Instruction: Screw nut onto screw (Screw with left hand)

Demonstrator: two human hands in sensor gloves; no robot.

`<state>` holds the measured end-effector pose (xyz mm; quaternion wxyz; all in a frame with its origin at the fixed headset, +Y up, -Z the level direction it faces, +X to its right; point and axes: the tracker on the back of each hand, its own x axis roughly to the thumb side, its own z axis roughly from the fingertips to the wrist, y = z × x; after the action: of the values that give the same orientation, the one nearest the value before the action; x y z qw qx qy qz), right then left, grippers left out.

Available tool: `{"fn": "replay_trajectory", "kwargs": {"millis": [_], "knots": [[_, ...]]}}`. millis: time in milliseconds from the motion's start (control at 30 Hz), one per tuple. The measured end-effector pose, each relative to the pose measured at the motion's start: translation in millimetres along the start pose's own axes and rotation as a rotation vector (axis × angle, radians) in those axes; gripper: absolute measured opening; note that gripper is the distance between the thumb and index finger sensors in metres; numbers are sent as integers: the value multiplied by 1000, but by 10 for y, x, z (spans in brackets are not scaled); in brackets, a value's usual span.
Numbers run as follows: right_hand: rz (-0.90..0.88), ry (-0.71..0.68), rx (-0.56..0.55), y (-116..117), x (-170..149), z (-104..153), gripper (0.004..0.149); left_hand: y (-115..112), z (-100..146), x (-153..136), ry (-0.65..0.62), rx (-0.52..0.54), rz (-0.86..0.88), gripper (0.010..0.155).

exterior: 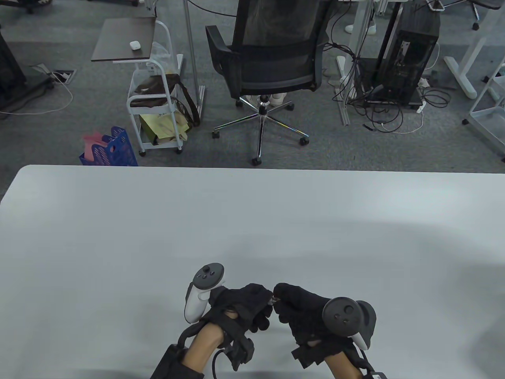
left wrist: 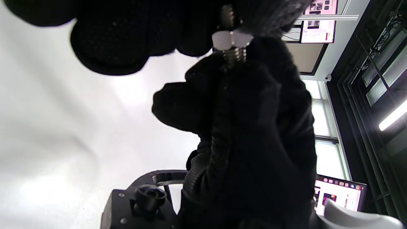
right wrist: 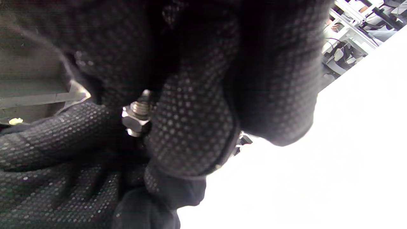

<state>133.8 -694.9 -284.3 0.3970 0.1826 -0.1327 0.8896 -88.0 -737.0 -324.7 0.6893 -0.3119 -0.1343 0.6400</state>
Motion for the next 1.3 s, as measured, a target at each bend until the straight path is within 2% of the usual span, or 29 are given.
{"fn": "replay_trajectory", "kwargs": {"millis": [33, 67, 133, 200, 233, 267, 300, 400, 500, 600, 700, 800, 867, 933, 1000, 1067, 1200, 1233, 1300], "knots": [[0, -1, 2, 0, 1, -1, 46, -1, -1, 12, -7, -20, -9, 54], [-5, 0, 1, -2, 1, -2, 37, 2, -2, 12, -15, -46, -2, 55], [-10, 1, -4, -7, 1, -4, 39, 6, -1, 5, -23, -61, 31, 58], [-10, 0, -3, -8, -2, -3, 37, 19, 14, -10, -21, -5, 49, 65], [-10, 1, -4, -6, -3, -2, 38, 27, 20, -15, -13, 29, 35, 66], [-9, 2, -3, -5, -2, -2, 33, 32, 20, -16, -5, 46, 12, 64], [-9, 3, -2, -4, -1, -2, 46, 27, 15, -14, 0, 34, 2, 60], [-9, 3, 1, -3, 0, 0, 46, 1, 6, 27, -10, 0, -18, 55], [-22, 6, -9, -15, -1, 0, 46, 6, 4, 24, -22, -57, 7, 56], [-16, 4, -10, -17, -5, -1, 46, 19, 22, -3, -7, 28, 6, 67], [-9, 6, -5, -7, -4, 0, 46, 1, 5, -3, 3, 6, -19, 58], [-12, 7, 1, -6, -4, 0, 46, -13, 1, 33, -9, -24, -37, 56], [-19, 8, -5, -13, -3, -2, 46, -7, 6, 25, -14, -68, -9, 59], [-15, 6, -3, -12, -5, -3, 46, 1, 18, 4, -9, -15, 6, 70], [-14, 7, 4, -4, -5, -1, 46, 15, 16, -4, -1, 41, -22, 65], [-9, 7, 9, 2, -4, -2, 46, 11, 6, 7, -3, 21, -26, 57], [-30, 26, 14, 5, -9, -6, 47, 9, 9, 43, -20, -22, -36, 55], [-30, 28, 11, 4, -10, -5, 47, 10, 7, 35, -24, -26, -27, 56], [-2, 18, 14, -3, -12, -8, 47, 9, 8, 3, -14, -14, -5, 68]]}}
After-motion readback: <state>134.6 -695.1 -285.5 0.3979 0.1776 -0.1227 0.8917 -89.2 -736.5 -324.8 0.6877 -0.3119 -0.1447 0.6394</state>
